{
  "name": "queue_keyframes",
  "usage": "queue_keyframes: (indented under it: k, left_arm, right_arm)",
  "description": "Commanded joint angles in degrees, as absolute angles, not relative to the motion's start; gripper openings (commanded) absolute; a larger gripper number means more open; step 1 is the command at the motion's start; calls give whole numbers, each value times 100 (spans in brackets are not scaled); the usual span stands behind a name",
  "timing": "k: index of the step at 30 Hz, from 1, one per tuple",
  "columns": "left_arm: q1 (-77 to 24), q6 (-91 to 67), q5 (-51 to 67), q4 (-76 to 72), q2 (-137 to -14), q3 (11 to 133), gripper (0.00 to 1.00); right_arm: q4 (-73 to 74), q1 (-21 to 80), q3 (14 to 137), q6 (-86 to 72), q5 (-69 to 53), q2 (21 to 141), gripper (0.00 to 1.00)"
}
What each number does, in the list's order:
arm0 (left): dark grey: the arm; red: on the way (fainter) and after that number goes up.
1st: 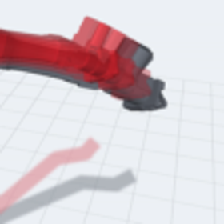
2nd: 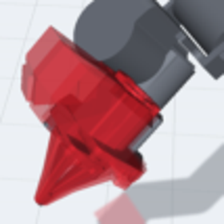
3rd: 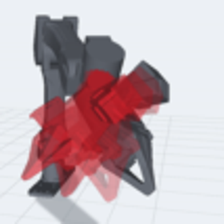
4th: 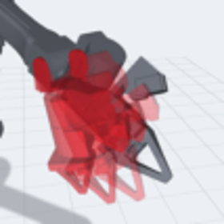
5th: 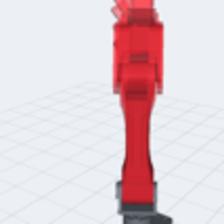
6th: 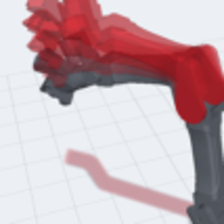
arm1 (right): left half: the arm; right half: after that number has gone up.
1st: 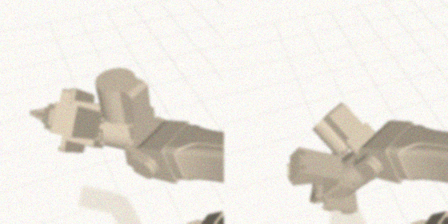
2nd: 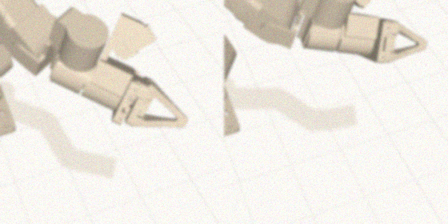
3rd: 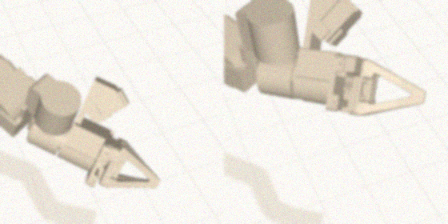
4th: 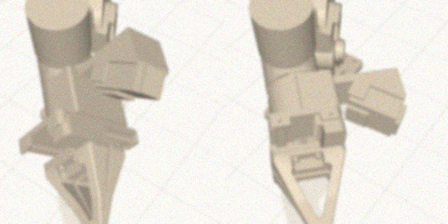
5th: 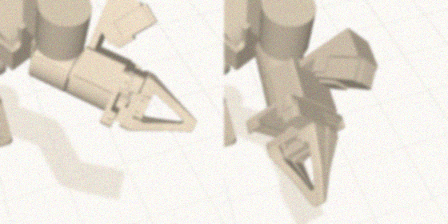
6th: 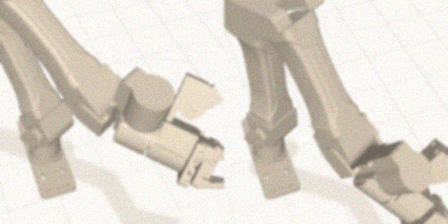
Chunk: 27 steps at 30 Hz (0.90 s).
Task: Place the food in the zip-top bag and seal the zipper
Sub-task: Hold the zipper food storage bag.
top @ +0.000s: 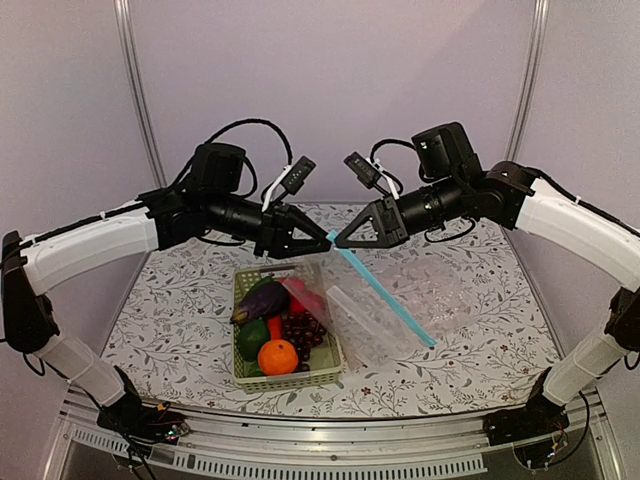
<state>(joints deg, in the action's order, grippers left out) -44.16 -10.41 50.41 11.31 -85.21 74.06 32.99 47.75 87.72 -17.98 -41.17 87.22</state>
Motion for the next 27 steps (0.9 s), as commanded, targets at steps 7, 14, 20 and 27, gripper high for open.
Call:
queue_keyframes:
  k: [7,14,20,27]
  left_arm:
    - [-4465,-1118,5234,1047,-8660,7384,20]
    - [-4457,-1216,5231,1027,-8724,7406,2]
    - [-4426,-1261,5263,1002,-8730,7418,0]
    - [-4306,-1338,5267,929,-8637,7397,0]
  right_arm:
    - [3278,4816,8818,-1784,-4129,8745,0]
    - [3290,4816,8760,-1793,-4089,8762,0]
    - [3279,4816,8677,-1793,-3995,8763,0]
    - [3305,4816,8616,-1784,-3908,8728,0]
